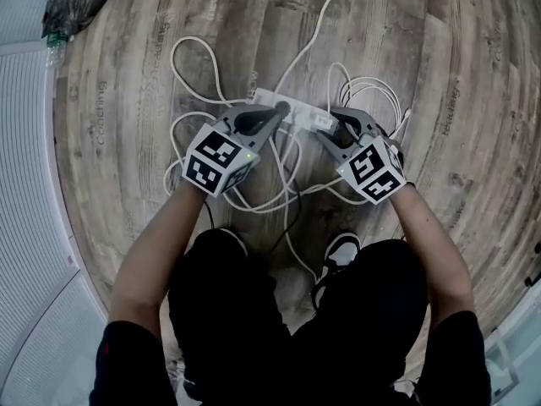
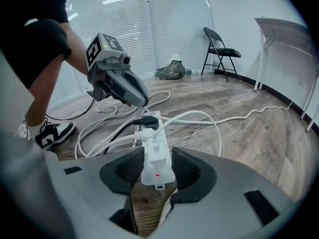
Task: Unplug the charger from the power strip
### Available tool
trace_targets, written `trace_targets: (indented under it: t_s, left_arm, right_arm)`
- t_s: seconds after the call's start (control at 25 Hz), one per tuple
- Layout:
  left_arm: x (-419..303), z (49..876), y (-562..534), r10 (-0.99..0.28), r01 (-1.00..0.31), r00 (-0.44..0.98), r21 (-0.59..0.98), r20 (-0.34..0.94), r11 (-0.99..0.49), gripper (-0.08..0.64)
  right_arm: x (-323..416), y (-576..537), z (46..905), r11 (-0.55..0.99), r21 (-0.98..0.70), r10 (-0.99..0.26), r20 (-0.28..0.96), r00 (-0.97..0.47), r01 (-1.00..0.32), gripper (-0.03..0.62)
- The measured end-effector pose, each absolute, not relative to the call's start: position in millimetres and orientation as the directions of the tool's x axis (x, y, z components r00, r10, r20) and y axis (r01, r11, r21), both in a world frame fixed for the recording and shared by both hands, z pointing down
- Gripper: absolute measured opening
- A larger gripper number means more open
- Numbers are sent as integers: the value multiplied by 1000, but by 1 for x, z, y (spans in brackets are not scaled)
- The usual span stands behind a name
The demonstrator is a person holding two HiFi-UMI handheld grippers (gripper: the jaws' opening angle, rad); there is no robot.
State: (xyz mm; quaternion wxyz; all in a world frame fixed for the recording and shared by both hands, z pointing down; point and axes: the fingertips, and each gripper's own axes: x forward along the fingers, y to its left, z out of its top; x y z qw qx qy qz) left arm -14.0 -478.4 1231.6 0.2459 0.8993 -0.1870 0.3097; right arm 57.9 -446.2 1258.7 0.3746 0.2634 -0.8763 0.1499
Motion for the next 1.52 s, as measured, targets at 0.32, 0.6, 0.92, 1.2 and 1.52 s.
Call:
trace_targets:
  t_s: [0.32, 0.6, 0.92, 1.2, 1.52]
  left_arm:
    - [-5, 1258, -479, -191, -510, 721, 324, 666, -797, 23]
    - [-4, 1259, -480, -174, -512, 738, 372, 653, -774, 23]
    - [-15, 1167, -514, -307, -585, 738, 342, 600, -736, 23]
    - [-40, 974, -510, -368, -624, 707, 287, 604, -726, 23]
    - [-59, 765, -467, -434, -687, 678, 299, 594, -663, 23]
  right_arm:
    - [51, -452, 1257, 843, -11, -365, 724, -585, -538, 116]
    - [48, -453, 1249, 864, 34, -372, 715, -591, -503, 107]
    - [71, -466, 1164, 797, 19, -457, 672, -583, -604, 107]
    - [108, -458, 994, 569, -77, -588, 657, -471, -819, 107]
    - [108, -418, 785, 399, -223, -673, 587, -449, -889, 107]
